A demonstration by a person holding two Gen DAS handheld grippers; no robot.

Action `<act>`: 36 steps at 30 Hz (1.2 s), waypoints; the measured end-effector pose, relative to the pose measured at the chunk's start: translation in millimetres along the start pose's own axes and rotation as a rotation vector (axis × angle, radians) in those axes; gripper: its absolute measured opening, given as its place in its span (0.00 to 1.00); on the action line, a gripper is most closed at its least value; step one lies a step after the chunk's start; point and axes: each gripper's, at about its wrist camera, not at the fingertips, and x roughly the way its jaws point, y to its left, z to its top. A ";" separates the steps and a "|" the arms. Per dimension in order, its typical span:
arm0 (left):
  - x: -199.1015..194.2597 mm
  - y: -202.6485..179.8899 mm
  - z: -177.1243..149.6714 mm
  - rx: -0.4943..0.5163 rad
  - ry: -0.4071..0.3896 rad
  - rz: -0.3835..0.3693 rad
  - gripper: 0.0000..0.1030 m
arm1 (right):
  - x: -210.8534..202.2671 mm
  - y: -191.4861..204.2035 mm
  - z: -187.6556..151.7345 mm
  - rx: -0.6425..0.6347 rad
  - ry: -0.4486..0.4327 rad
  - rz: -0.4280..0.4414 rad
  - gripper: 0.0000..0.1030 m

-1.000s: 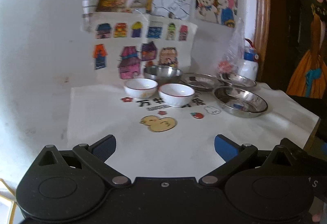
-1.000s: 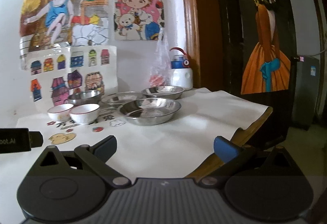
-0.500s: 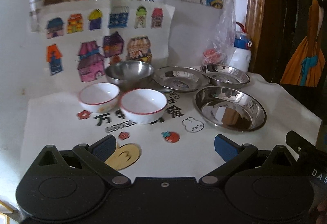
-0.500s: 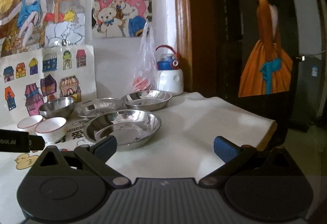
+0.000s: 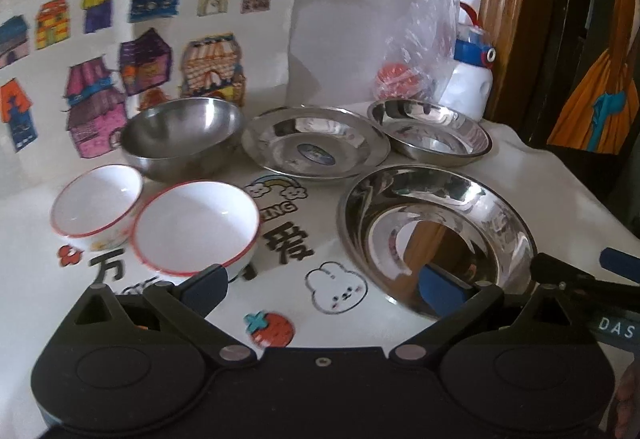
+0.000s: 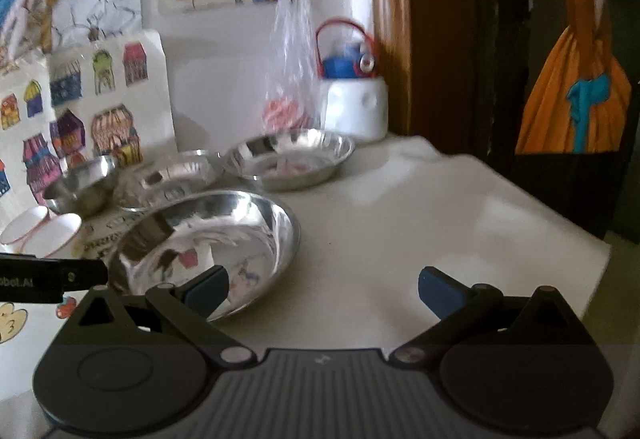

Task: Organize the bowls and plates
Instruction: 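Move both grippers toward the rim of the large steel plate, then close the left gripper on the plate rim while the right gripper closes on it too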

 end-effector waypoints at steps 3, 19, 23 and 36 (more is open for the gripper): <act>11.6 -5.4 3.6 0.005 0.024 -0.007 0.95 | 13.3 -2.0 4.8 -0.011 0.023 0.029 1.00; 34.9 -7.0 8.6 -0.075 0.063 -0.012 0.54 | 38.8 0.2 15.8 -0.005 0.088 0.157 0.55; 35.6 -8.3 10.7 -0.088 0.060 -0.011 0.30 | 42.1 0.2 15.6 0.010 0.107 0.182 0.35; 17.5 -26.5 16.3 -0.025 -0.024 -0.026 0.17 | 24.0 1.9 19.7 -0.025 0.062 0.146 0.23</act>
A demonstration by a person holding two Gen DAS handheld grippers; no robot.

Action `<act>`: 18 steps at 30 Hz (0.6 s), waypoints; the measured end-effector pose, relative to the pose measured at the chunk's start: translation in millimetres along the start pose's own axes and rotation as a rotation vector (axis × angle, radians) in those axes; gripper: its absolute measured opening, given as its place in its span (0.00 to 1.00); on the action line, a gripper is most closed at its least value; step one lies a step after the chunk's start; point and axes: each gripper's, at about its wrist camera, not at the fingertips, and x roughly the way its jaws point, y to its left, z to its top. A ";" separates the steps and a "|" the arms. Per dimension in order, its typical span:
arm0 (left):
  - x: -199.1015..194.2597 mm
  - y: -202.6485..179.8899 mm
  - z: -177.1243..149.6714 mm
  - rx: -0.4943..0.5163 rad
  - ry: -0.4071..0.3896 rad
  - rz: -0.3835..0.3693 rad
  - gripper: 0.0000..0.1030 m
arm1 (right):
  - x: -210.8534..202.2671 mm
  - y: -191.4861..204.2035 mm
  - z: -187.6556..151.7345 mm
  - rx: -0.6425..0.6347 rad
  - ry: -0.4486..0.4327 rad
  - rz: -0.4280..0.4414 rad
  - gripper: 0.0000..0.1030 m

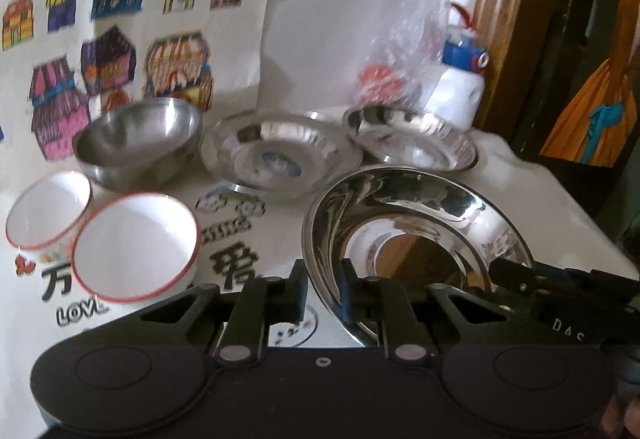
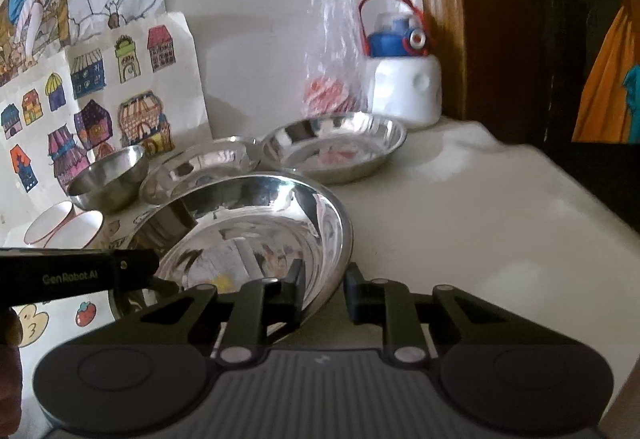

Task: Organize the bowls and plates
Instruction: 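Close the left gripper on the plate rim while the right gripper closes on it too, then lift the plate with both grippers onto the steel plate by the bottle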

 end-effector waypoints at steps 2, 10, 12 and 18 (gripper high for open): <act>-2.3 -5.0 6.0 0.017 -0.021 -0.002 0.17 | -4.8 -0.8 5.8 -0.009 -0.025 -0.015 0.23; 25.8 -17.0 61.4 0.042 -0.080 -0.036 0.17 | 9.8 -6.6 48.1 0.020 -0.112 -0.070 0.23; 40.3 -18.0 77.3 0.044 -0.079 -0.045 0.17 | 20.6 -9.6 60.7 0.032 -0.123 -0.078 0.24; 83.1 -26.4 109.1 0.087 -0.075 -0.040 0.17 | 60.2 -24.6 89.6 0.093 -0.114 -0.070 0.23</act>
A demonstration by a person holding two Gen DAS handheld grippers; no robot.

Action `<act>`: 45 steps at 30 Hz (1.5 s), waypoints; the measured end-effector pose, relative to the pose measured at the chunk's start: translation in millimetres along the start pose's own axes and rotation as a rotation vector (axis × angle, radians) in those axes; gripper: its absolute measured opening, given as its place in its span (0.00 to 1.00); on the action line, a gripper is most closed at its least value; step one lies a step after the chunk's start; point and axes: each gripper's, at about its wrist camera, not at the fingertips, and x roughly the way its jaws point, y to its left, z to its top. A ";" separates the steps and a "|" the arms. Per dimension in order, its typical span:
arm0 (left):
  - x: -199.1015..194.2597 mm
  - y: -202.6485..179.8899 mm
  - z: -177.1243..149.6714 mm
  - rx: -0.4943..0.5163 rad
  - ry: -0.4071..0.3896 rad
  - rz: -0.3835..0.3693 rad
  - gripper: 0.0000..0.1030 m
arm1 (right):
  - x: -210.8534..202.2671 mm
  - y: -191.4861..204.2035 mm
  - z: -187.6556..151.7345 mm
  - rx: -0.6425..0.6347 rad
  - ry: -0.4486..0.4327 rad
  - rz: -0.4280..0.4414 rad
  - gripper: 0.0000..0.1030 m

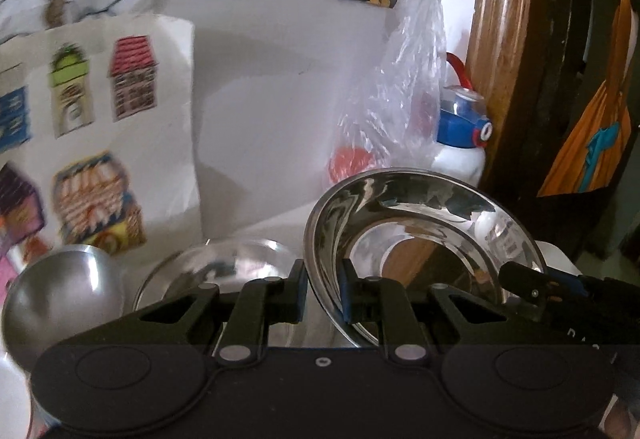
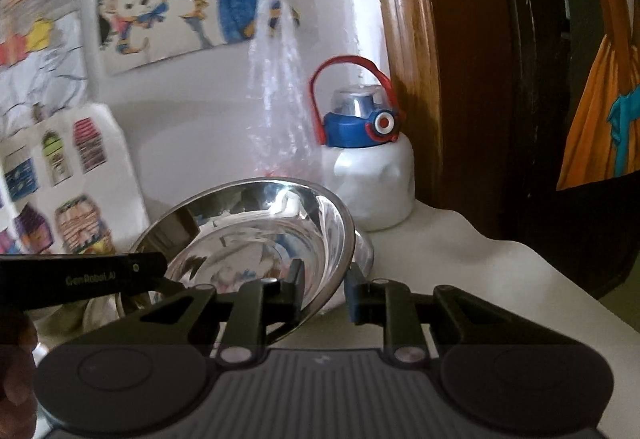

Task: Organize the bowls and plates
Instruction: 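Lift the plate with both grippers onto the steel plate by the bottle, then open both grippers to release the plate on the stack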

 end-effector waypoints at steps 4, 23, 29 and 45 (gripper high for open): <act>26.5 -0.8 8.1 0.034 0.009 0.008 0.17 | 28.3 -7.4 4.8 0.033 0.014 0.002 0.24; 79.2 -0.9 11.7 0.074 0.037 0.028 0.18 | 67.1 2.7 -9.5 -0.060 0.021 -0.062 0.29; 75.8 -13.5 14.1 0.120 0.017 0.016 0.18 | 66.4 10.3 -11.9 -0.103 0.011 -0.090 0.30; 68.7 6.1 8.7 0.062 0.028 0.035 0.50 | 55.3 10.2 -11.6 -0.124 -0.058 -0.106 0.69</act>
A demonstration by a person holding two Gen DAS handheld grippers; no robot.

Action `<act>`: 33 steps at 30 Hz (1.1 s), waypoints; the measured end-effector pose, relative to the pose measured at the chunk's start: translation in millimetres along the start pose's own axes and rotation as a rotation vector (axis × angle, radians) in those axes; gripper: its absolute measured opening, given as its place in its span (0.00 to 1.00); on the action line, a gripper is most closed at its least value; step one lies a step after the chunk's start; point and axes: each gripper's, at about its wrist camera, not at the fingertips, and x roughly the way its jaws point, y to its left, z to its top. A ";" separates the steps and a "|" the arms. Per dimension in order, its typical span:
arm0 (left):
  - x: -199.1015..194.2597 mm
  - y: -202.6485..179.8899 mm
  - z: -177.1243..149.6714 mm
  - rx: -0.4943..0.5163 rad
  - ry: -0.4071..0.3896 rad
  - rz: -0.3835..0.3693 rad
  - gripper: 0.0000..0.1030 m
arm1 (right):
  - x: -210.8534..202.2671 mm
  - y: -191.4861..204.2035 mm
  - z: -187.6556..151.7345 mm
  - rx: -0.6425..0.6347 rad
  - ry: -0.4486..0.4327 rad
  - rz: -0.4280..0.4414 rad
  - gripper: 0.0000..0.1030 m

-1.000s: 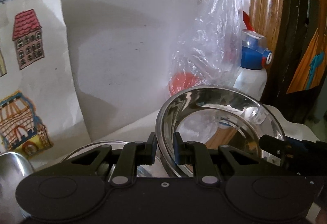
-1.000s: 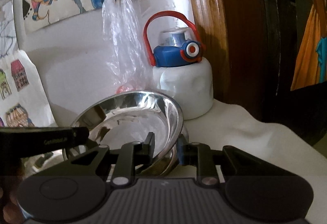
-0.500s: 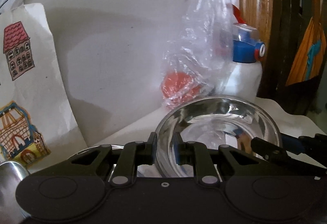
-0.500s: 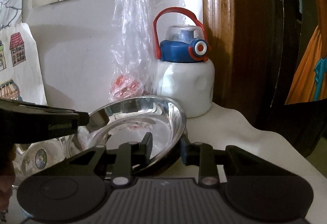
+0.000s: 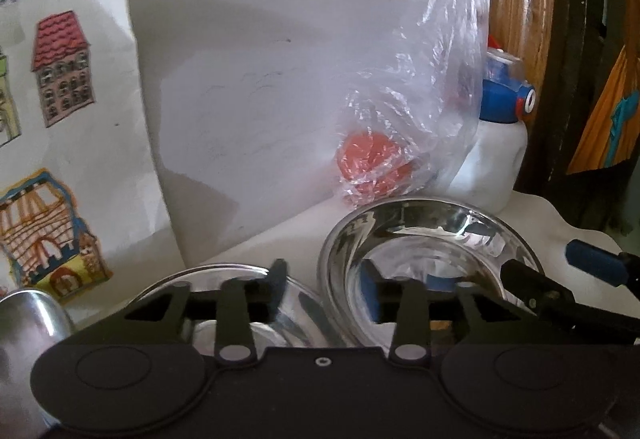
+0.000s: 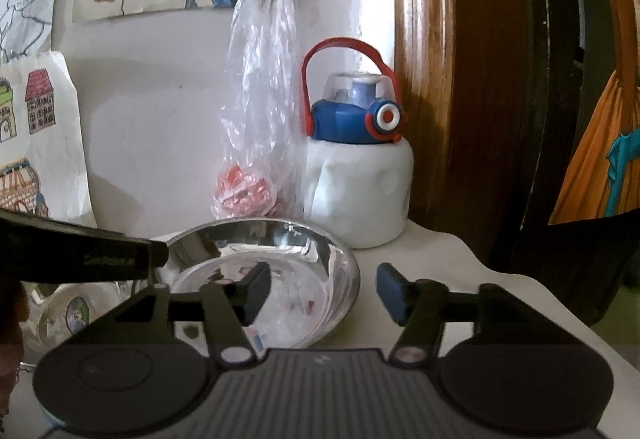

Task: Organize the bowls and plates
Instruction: 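Open both grippers to release the plate on the stack, then pull both grippers back from the plate stack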

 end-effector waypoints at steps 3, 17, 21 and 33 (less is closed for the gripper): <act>-15.2 6.8 -1.9 -0.012 -0.022 0.006 0.69 | -7.4 -1.0 3.2 0.006 -0.012 -0.002 0.78; -152.0 46.7 -17.9 -0.083 -0.161 0.026 0.99 | -141.4 31.0 24.8 -0.029 -0.159 0.014 1.00; -190.7 59.2 -30.8 -0.085 -0.184 0.030 0.99 | -180.6 40.0 24.8 -0.026 -0.196 0.022 1.00; -276.9 118.7 -86.9 -0.097 -0.230 0.052 0.99 | -261.0 82.9 -6.4 0.010 -0.266 0.065 1.00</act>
